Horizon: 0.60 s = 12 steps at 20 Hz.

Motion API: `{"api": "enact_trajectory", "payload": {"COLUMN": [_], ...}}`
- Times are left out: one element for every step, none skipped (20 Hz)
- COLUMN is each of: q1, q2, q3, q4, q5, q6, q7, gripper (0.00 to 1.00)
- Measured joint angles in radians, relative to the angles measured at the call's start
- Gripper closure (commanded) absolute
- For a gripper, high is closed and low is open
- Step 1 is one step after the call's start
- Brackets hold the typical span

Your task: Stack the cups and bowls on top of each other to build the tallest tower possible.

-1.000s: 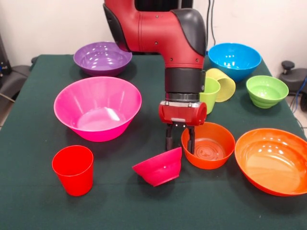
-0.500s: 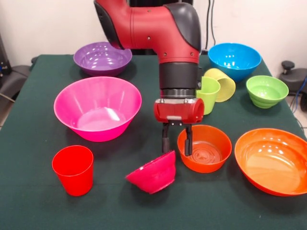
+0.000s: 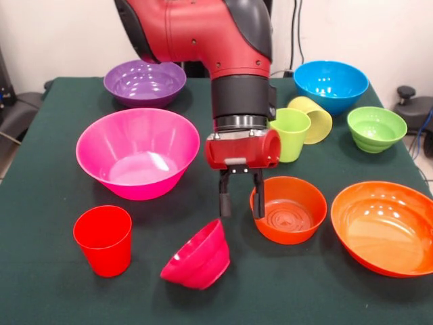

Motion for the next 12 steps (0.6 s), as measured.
{"api": "enact_trajectory", "payload": {"q1": [-0.011, -0.018, -0.027, -0.039, -0.046, -0.05, -0.054, -0.057, -0.058, -0.062, -0.065, -0.067], "q2": [-0.001, -0.001, 0.0, 0.002, 0.004, 0.005, 0.007, 0.008, 0.008, 0.009, 0.009, 0.009], "q3": [0.009, 0.016, 0.024, 0.037, 0.046, 0.051, 0.057, 0.061, 0.063, 0.069, 0.073, 0.075], "q4": [0.0, 0.0, 0.0, 0.0, 0.0, 0.0, 0.0, 0.0, 0.0, 0.0, 0.0, 0.0], "q5": [-0.005, -0.009, -0.013, -0.017, -0.019, -0.019, -0.019, -0.019, -0.019, -0.019, -0.019, -0.019], "q6": [0.0, -0.001, -0.001, -0.001, -0.001, -0.001, -0.001, -0.001, -0.001, -0.001, -0.001, -0.001], "q7": [0.0, 0.0, 0.0, 0.0, 0.0, 0.0, 0.0, 0.0, 0.0, 0.0, 0.0, 0.0], "gripper": [0.0, 0.0, 0.0, 0.0, 0.0, 0.0, 0.0, 0.0, 0.0, 0.0, 0.0, 0.0]}}
